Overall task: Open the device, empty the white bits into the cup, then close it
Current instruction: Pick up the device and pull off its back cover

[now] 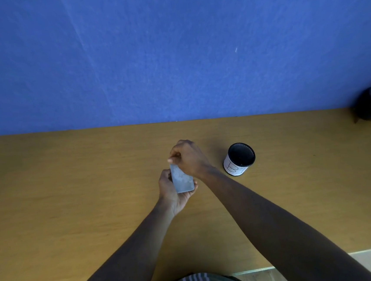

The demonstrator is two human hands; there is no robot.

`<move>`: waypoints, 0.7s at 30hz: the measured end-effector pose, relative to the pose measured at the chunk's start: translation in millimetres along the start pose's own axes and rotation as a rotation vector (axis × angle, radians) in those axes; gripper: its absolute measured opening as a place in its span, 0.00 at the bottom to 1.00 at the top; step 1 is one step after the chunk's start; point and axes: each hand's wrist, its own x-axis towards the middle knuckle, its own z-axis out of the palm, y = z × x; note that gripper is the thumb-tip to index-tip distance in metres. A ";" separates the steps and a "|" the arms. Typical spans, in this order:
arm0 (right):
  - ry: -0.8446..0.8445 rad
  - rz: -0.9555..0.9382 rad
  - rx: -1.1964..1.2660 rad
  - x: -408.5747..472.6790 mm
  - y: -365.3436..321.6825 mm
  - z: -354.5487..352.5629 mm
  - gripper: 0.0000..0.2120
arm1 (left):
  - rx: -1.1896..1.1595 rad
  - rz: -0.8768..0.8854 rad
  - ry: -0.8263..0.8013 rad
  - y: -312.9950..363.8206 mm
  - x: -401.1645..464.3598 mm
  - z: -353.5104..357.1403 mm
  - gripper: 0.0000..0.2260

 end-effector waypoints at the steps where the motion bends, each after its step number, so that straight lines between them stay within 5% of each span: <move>1: 0.008 -0.002 0.005 -1.1 0.3 0.4 0.06 | -0.002 0.000 -0.001 -0.4 0.3 -0.5 0.17; 21: 0.095 -0.023 0.016 -9.5 1.6 7.5 0.04 | 0.014 0.028 -0.020 2.1 1.3 -1.8 0.21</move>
